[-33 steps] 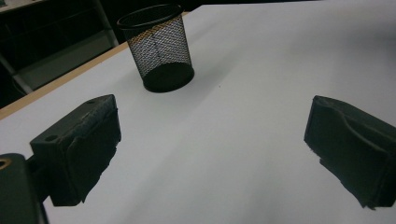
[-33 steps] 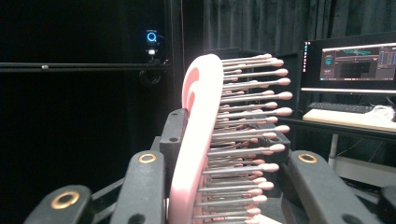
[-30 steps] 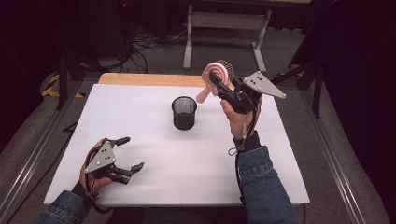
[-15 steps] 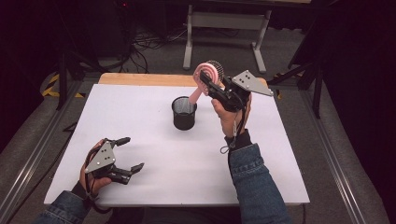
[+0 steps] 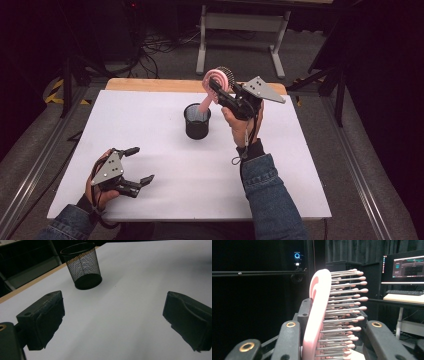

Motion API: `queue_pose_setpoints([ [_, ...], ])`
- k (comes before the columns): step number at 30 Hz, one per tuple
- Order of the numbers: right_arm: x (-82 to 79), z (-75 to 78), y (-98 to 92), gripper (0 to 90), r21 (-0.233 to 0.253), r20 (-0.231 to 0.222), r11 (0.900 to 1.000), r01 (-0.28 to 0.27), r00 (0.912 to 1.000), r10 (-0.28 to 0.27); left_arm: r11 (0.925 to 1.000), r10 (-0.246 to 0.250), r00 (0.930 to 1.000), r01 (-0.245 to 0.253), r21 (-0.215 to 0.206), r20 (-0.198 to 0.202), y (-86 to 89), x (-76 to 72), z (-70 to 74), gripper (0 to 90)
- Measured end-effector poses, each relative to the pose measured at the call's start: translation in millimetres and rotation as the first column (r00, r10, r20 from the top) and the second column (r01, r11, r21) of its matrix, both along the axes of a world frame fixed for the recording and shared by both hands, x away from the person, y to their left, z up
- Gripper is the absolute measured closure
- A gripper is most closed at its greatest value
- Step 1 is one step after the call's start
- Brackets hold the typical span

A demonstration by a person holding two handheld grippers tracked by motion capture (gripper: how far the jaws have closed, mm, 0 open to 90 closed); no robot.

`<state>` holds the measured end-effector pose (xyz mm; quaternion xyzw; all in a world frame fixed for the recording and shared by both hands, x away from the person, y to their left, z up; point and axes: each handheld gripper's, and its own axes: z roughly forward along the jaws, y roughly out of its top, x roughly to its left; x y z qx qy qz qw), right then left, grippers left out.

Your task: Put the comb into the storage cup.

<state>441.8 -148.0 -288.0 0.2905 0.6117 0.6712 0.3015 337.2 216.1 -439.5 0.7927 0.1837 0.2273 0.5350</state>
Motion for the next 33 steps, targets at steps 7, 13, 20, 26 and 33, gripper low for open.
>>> queue_pose_setpoints([
  [7, 3.3, -5.4, 4.7, 63.0, -0.01, -0.01, 1.0, -0.005, 0.9999, 0.005, 1.0, -0.001, 1.0, 0.001, -0.003, -0.001, 0.2, 0.0, 0.0, 4.7],
  [13, 5.7, -10.2, 6.7, 63.1, -0.014, -0.021, 1.0, -0.007, 0.9998, 0.007, 1.0, -0.003, 1.0, 0.003, -0.004, -0.002, 0.1, -0.2, -0.1, 4.7],
  [20, 7.9, -16.5, 10.0, 63.0, -0.017, -0.036, 1.0, -0.012, 0.9993, 0.011, 1.0, -0.007, 1.0, 0.007, -0.005, -0.001, 0.2, -0.2, 0.0, 4.7],
  [26, 10.5, -24.6, 13.7, 63.0, -0.02, -0.058, 1.0, -0.02, 0.9982, 0.018, 1.0, -0.007, 1.0, 0.007, -0.003, -0.002, 0.4, -0.2, 0.1, 4.7],
  [33, 12.3, -34.1, 17.6, 63.0, -0.018, -0.08, 0.999, -0.028, 0.9964, 0.026, 1.0, -0.009, 1.0, 0.009, 0.002, -0.002, 0.1, -0.1, -0.2, 4.7],
])
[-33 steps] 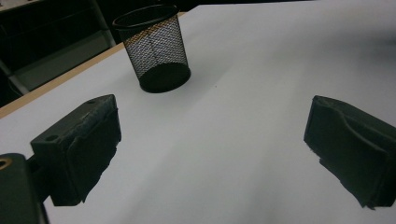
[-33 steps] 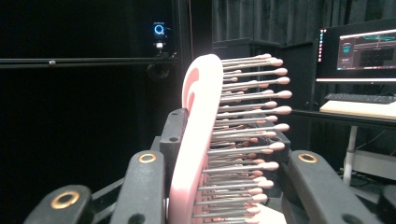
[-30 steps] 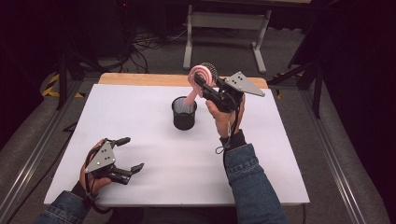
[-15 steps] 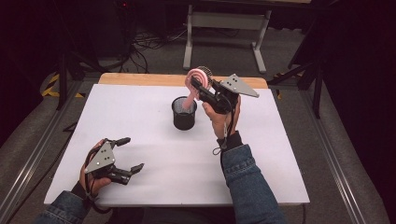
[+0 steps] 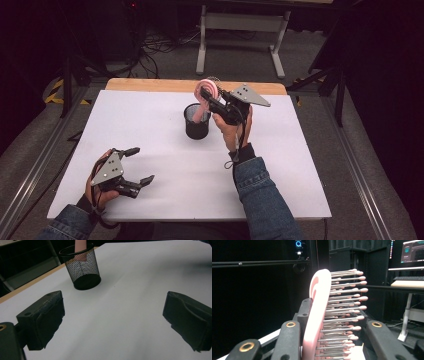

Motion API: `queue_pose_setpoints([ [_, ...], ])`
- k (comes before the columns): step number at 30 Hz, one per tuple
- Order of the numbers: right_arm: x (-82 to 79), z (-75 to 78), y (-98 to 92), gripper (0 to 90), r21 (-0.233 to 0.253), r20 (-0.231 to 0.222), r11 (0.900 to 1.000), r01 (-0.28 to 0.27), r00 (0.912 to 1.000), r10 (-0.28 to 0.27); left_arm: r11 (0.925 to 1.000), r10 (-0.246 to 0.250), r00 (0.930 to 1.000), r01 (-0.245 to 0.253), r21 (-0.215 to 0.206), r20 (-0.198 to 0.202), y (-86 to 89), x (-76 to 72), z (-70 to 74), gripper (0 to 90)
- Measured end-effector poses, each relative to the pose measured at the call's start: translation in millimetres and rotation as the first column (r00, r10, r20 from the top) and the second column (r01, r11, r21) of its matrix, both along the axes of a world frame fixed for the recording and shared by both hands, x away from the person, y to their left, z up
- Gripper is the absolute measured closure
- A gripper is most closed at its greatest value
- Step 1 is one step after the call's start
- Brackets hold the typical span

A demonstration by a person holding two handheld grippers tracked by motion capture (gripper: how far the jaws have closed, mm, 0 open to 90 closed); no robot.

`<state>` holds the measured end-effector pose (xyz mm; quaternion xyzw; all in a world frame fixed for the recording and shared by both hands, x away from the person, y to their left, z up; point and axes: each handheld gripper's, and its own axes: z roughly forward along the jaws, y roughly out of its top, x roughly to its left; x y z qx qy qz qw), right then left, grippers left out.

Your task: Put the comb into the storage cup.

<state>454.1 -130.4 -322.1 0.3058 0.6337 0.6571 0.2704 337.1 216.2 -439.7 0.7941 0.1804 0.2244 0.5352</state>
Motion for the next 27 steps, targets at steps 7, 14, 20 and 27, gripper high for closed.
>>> queue_pose_setpoints([
  [7, 2.1, -8.5, 2.4, 63.0, 0.003, -0.019, 1.0, -0.008, 0.9998, 0.008, 1.0, -0.002, 1.0, 0.002, 0.005, -0.001, 0.2, 0.4, -0.2, 4.7],
  [14, 2.7, -13.9, 5.5, 63.0, 0.002, -0.034, 1.0, -0.017, 0.9993, 0.017, 1.0, -0.004, 1.0, 0.004, 0.006, -0.001, 0.1, 0.4, -0.2, 4.7],
  [20, 3.7, -21.2, 7.7, 62.9, -0.002, -0.048, 1.0, -0.022, 0.9986, 0.022, 0.9999, -0.004, 1.0, 0.004, 0.01, -0.002, -0.1, 0.4, -0.3, 4.7],
  [27, 5.4, -26.4, 8.3, 62.9, 0.003, -0.061, 1.0, -0.027, 0.9978, 0.027, 0.9999, -0.007, 1.0, 0.008, 0.011, -0.004, -0.4, 0.6, -0.5, 4.7],
])
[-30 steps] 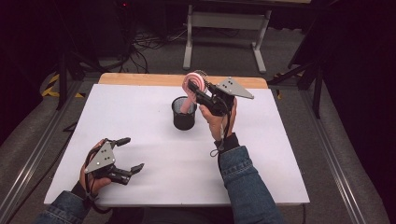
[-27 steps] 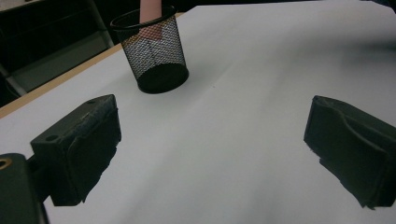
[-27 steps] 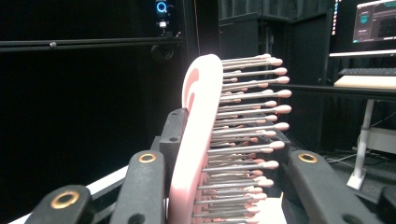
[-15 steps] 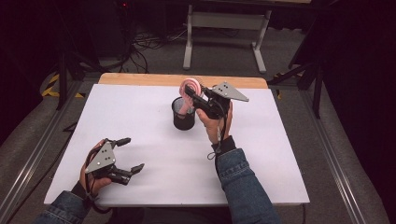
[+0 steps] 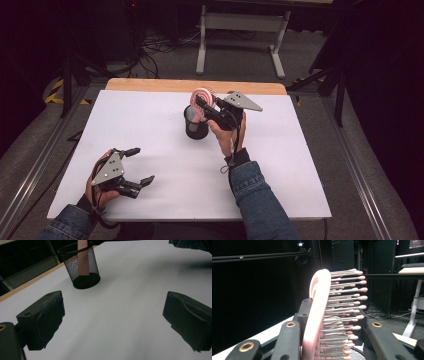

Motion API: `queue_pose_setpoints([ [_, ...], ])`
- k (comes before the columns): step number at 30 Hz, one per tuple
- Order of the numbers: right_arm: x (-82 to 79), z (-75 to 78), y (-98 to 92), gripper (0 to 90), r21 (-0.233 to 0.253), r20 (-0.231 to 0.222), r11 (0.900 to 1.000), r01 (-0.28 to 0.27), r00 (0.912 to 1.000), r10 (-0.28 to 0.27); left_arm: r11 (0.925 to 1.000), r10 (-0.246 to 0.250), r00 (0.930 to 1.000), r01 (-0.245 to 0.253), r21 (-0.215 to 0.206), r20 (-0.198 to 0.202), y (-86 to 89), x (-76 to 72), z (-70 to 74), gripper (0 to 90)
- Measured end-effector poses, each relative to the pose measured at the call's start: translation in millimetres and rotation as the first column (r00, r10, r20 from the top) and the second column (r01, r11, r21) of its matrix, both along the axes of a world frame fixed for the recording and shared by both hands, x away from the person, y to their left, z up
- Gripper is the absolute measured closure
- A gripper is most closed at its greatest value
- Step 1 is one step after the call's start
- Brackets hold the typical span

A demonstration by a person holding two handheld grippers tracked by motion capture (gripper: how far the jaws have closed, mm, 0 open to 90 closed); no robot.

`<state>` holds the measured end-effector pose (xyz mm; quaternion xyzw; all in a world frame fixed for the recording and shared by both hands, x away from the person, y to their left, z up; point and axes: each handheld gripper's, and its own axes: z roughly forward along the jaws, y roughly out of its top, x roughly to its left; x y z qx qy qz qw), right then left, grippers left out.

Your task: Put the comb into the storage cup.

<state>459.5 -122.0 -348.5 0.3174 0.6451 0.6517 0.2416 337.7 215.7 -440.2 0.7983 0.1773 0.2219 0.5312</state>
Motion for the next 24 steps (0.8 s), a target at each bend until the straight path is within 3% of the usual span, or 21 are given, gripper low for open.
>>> queue_pose_setpoints([
  [24, 3.4, -12.6, 3.2, 62.3, -0.003, -0.048, 1.0, -0.005, 0.9989, 0.005, 1.0, -0.003, 1.0, 0.003, 0.002, -0.004, -0.6, 0.2, -0.1, 4.7],
])
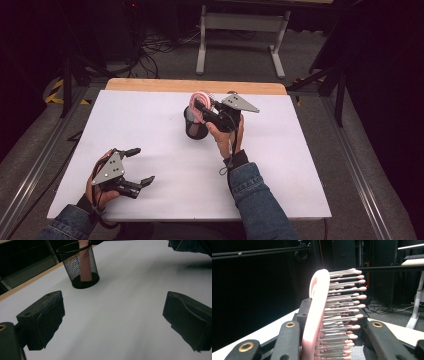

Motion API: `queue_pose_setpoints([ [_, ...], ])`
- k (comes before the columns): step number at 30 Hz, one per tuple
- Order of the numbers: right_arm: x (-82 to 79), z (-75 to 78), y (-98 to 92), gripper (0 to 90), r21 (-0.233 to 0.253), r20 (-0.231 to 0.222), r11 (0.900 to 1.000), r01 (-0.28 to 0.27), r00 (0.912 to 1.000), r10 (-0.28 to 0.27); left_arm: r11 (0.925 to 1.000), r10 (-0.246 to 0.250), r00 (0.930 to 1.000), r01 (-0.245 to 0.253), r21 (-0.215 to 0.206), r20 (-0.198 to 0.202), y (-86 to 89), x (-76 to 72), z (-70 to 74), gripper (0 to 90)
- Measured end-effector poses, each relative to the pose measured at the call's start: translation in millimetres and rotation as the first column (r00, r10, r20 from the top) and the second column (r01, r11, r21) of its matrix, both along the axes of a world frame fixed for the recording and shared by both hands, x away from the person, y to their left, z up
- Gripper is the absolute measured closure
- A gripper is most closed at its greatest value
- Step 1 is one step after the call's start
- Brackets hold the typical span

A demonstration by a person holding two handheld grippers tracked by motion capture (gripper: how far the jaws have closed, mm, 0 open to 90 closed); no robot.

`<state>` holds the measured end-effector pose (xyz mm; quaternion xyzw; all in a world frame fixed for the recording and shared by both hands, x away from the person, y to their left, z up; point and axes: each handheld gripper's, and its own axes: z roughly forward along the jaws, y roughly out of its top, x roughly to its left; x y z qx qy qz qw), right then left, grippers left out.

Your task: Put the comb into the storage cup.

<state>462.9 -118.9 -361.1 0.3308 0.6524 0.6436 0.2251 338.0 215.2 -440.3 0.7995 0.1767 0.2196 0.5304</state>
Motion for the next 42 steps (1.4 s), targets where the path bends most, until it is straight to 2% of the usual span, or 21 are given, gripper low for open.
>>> queue_pose_setpoints([
  [17, 0.9, -7.1, -8.9, 59.7, 0.018, -0.03, 1.0, 0.016, 0.9994, -0.015, 1.0, 0.003, 1.0, -0.003, 0.001, 0.004, -1.0, -0.2, 0.1, 4.7],
  [24, 1.7, -11.4, -11.7, 52.5, -0.004, -0.047, 1.0, 0.03, 0.9985, -0.03, 1.0, 0.0, 1.0, 0.0, 0.002, 0.002, -0.7, 0.2, -0.1, 4.7],
  [25, 1.8, -11.9, -12.0, 49.5, -0.021, -0.045, 0.999, 0.043, 0.998, -0.044, 1.0, 0.002, 1.0, -0.002, 0.007, 0.0, -0.1, 0.5, 0.0, 4.7],
  [29, 1.5, -12.5, -12.6, 45.5, -0.038, -0.037, 0.998, 0.053, 0.9979, -0.054, 1.0, 0.003, 1.0, -0.003, 0.007, 0.0, 0.1, 0.6, 0.0, 4.7],
  [36, 1.0, -14.6, -18.6, 45.2, -0.051, -0.047, 0.996, 0.07, 0.9963, -0.073, 1.0, 0.003, 1.0, -0.003, 0.006, 0.004, -1.1, 0.1, 0.0, 4.7],
  [42, -1.6, -14.4, -20.6, 41.1, -0.074, -0.033, 0.994, 0.081, 0.996, -0.083, 0.9999, 0.013, 0.9999, -0.013, 0.001, 0.007, 0.5, 0.5, 0.4, 4.7],
])
